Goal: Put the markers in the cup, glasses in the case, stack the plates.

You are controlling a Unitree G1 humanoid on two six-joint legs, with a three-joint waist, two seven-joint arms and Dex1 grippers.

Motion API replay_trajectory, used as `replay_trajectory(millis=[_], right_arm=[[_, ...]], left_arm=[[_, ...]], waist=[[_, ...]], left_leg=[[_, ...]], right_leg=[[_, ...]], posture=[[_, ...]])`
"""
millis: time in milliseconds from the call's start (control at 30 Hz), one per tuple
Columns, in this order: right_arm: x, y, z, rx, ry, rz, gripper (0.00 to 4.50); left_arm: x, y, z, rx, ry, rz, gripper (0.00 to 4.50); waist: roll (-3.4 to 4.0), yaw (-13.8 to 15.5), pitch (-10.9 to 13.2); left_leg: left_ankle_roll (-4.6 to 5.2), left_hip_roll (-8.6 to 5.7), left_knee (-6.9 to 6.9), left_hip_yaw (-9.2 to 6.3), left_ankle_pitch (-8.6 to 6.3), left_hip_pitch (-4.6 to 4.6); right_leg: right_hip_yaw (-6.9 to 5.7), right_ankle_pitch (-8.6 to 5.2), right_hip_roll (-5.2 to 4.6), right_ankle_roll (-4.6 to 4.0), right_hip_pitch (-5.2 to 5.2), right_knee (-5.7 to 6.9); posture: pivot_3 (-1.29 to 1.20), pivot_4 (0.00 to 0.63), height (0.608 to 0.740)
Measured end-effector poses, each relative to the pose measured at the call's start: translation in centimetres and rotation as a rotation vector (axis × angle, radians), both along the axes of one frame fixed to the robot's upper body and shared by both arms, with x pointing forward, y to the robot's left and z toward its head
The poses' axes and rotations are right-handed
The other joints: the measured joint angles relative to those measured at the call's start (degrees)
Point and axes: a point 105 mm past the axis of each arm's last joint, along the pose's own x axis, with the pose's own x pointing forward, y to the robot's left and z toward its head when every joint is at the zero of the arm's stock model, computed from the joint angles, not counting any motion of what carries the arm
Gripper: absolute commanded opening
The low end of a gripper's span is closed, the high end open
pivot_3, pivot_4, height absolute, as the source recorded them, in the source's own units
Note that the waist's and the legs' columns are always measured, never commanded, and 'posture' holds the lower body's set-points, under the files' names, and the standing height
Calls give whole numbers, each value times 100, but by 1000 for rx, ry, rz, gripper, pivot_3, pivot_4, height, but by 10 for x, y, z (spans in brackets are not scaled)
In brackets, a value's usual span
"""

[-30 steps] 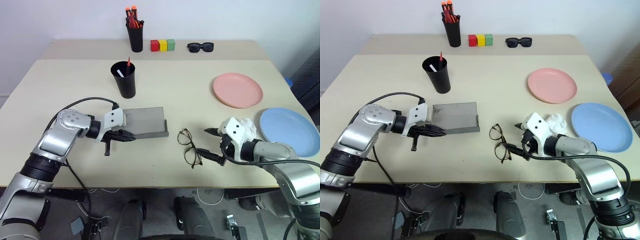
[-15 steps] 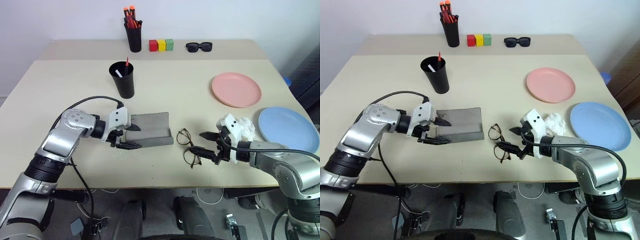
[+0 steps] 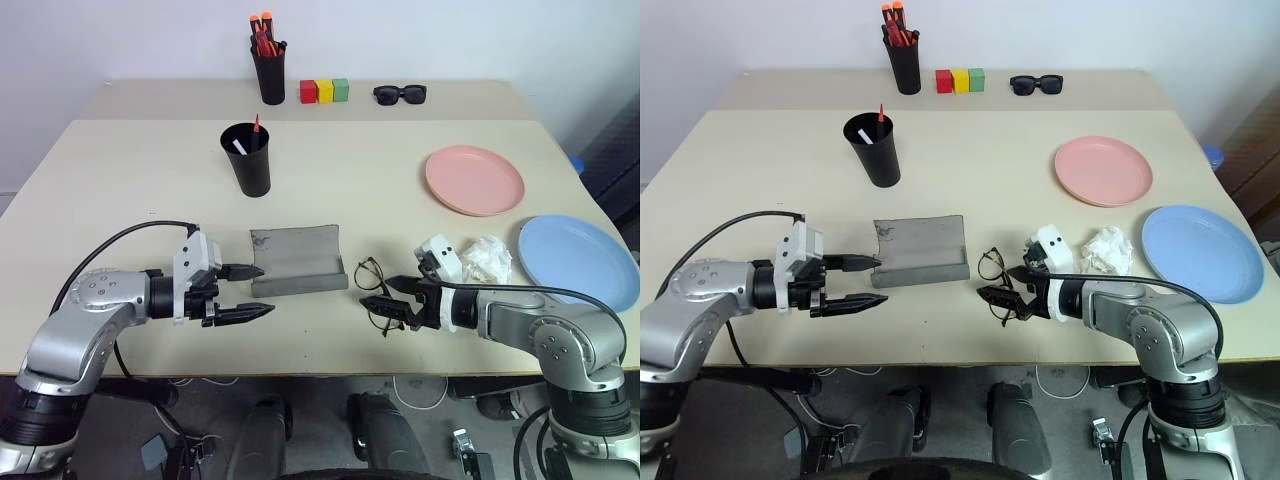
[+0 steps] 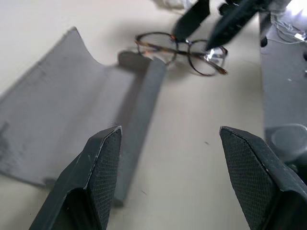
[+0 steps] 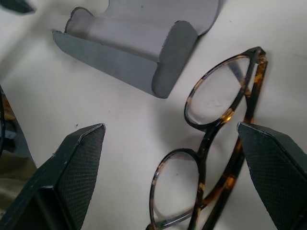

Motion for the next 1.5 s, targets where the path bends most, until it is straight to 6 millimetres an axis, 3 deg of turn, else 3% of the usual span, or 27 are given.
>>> replay_trajectory(millis=[200,433,933,1033,1133,1333,1500], right_arm=[[3,-2,-1,-12,19,-18,27],[3,-6,2,-25,14,-22,27],[16,-18,29,-244,-211,60,27],[17,-16,31,-245,-205,61,827],[12,-13,25,-269,-165,70,2275],[6,-7,16,-297,-118,47,2275],[4,-5,11,-315,-88,21,2275]], left_arm=[[-5,5,-5,12,3,12,3362],[-2,16,-15,12,-1,44,3362],[-11,31,-45,1,19,143,3362],[-14,28,-46,26,-12,123,3362],[-18,15,-46,12,-40,86,3362],[-21,-23,-45,-48,-81,13,3362],[-17,-37,-40,-49,-118,-14,3362]], waist=[[0,-4,0],[1,-4,0],[1,-6,1],[1,-3,1],[1,17,1],[1,14,1],[2,9,0]], left_leg=[[0,0,-2,0,0,0],[0,1,-2,2,0,0],[2,10,-10,7,-2,-4],[1,12,-10,8,-2,-5],[2,15,-11,8,-2,-10],[3,10,-10,9,-3,-11],[3,8,-11,8,-3,-11]], right_leg=[[-1,-3,1,-6,0,-2],[-1,-4,0,-7,0,-4],[-1,-3,-5,-8,0,-28],[0,-1,-5,-10,0,-32],[0,0,-10,-10,1,-41],[0,2,-5,-10,3,-44],[-1,3,0,-11,3,-44]], posture=[[0,150,740],[0,150,740],[0,150,740],[0,150,740],[0,150,740],[0,150,740],[0,150,740]])
